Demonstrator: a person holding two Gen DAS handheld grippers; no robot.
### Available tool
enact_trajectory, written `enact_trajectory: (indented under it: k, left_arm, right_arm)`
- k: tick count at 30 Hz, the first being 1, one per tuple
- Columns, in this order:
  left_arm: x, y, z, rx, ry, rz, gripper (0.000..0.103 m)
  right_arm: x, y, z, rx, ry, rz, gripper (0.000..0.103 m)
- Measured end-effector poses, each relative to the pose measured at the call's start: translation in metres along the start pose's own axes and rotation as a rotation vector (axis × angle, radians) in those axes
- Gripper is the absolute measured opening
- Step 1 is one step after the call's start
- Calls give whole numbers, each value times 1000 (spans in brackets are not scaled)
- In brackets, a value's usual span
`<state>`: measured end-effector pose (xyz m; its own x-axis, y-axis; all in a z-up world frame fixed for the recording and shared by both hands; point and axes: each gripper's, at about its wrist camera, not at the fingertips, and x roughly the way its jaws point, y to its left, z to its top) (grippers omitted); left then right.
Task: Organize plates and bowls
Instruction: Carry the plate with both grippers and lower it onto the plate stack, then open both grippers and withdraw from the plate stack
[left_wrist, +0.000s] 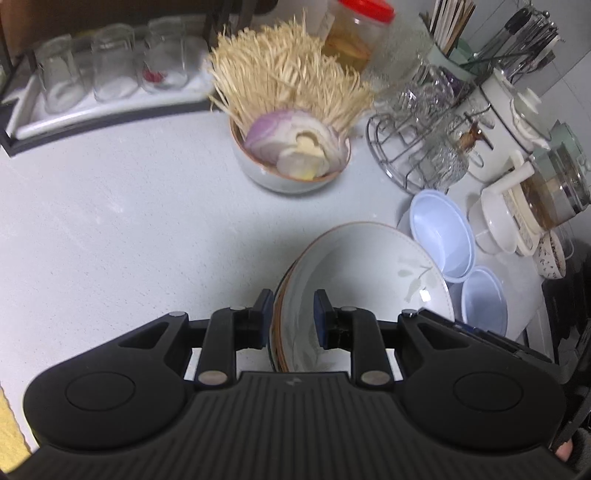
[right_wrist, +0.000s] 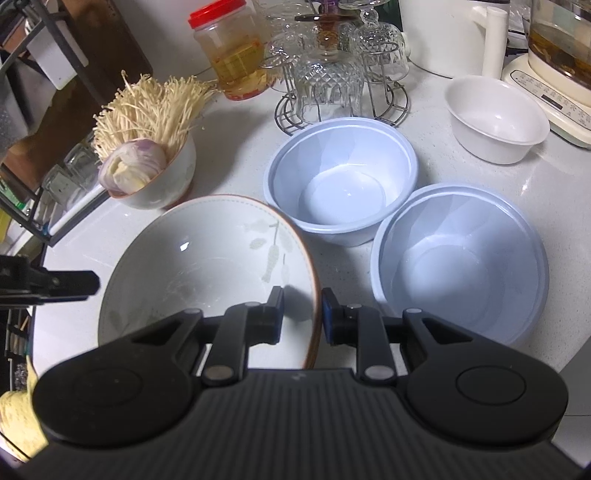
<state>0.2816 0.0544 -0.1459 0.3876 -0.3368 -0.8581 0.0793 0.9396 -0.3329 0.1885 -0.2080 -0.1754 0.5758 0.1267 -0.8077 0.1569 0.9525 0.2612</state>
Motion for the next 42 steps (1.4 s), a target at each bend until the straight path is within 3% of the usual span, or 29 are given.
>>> enact_trajectory:
  k: [8,21,33,42]
  left_arm:
    - [-47,-26,-6,35,-134,39,26]
    - [-132,-85,-50,59,-314,54,26]
    - [-159,-125,-103,61,-321,58,26]
    - [-158,-119,-118,32,-292,62,26]
  right_arm:
    - [-37,8,10,-72,-111,-11,25]
    - [-140,13,16,-120,-283,86,25]
    - [-203,-4,-5,-158,-336,123,25]
    - [-210,-3,-21,-166,-319,131,25]
